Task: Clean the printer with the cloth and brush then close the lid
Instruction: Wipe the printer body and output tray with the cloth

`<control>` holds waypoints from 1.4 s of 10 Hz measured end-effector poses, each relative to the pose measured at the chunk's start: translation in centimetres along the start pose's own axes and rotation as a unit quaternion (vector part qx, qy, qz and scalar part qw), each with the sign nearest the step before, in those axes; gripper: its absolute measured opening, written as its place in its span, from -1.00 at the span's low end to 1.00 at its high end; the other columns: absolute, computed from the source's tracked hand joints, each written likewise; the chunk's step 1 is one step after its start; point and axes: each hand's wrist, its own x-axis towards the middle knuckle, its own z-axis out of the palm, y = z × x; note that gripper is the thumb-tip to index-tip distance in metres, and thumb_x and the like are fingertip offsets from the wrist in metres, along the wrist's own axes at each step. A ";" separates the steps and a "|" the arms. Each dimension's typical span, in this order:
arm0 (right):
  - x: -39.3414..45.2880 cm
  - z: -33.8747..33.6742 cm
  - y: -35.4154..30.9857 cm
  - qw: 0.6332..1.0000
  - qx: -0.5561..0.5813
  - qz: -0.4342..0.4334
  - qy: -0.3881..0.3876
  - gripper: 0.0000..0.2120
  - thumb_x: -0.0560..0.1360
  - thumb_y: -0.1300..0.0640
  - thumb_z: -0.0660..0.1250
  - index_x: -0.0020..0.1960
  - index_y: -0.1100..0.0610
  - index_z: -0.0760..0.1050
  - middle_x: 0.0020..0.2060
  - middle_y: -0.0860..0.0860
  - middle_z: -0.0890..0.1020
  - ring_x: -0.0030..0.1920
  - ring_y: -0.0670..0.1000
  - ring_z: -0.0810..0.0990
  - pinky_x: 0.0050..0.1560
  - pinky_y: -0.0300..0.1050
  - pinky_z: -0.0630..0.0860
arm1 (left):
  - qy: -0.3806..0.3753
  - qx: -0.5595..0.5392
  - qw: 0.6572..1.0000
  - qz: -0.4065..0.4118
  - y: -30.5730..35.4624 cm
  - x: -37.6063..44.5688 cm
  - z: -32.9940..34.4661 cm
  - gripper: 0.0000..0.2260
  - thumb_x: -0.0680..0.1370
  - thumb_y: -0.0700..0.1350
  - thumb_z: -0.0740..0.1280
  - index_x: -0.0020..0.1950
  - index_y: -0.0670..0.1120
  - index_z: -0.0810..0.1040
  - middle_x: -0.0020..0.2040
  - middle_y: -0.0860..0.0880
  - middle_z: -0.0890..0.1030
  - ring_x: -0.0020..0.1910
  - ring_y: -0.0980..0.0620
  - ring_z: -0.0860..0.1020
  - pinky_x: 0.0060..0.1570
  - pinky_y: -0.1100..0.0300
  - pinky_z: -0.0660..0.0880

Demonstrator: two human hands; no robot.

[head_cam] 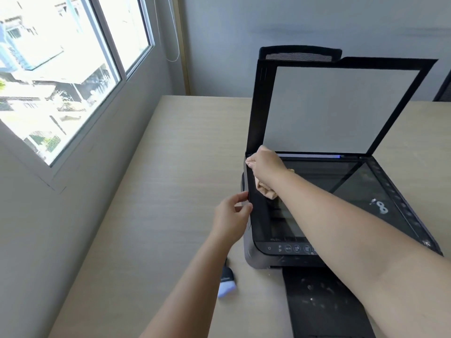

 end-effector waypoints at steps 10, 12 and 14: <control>2.1 0.7 0.3 0.999 0.025 0.018 0.037 -0.88 0.50 0.31 0.19 -0.05 0.15 0.46 0.09 0.23 0.54 0.05 0.21 0.54 -0.21 -0.12 0.38 | -0.015 0.080 0.997 -0.015 1.1 -0.6 -0.5 -0.68 0.58 -0.05 0.28 0.33 0.02 0.53 0.19 0.10 0.61 0.10 0.05 0.58 0.18 0.15 0.48; 1.3 0.8 0.9 0.999 0.032 0.022 0.016 -0.82 0.48 0.38 0.17 0.05 0.24 0.43 0.10 0.12 0.55 0.09 0.15 0.57 -0.05 0.00 0.56 | -0.006 0.044 0.999 -0.014 0.7 -0.5 -0.2 -0.68 0.56 -0.06 0.30 0.32 0.02 0.55 0.17 0.12 0.63 0.00 0.15 0.61 0.07 0.24 0.52; 2.1 1.8 -0.2 0.997 -0.031 0.024 0.062 -0.79 0.52 0.32 0.15 0.14 0.24 0.40 0.15 0.17 0.42 0.13 0.21 0.45 0.02 0.01 0.47 | -0.003 0.037 0.999 0.000 0.6 -0.6 0.1 -0.70 0.60 -0.09 0.26 0.33 0.01 0.52 0.20 0.13 0.60 -0.13 0.27 0.57 -0.12 0.41 0.43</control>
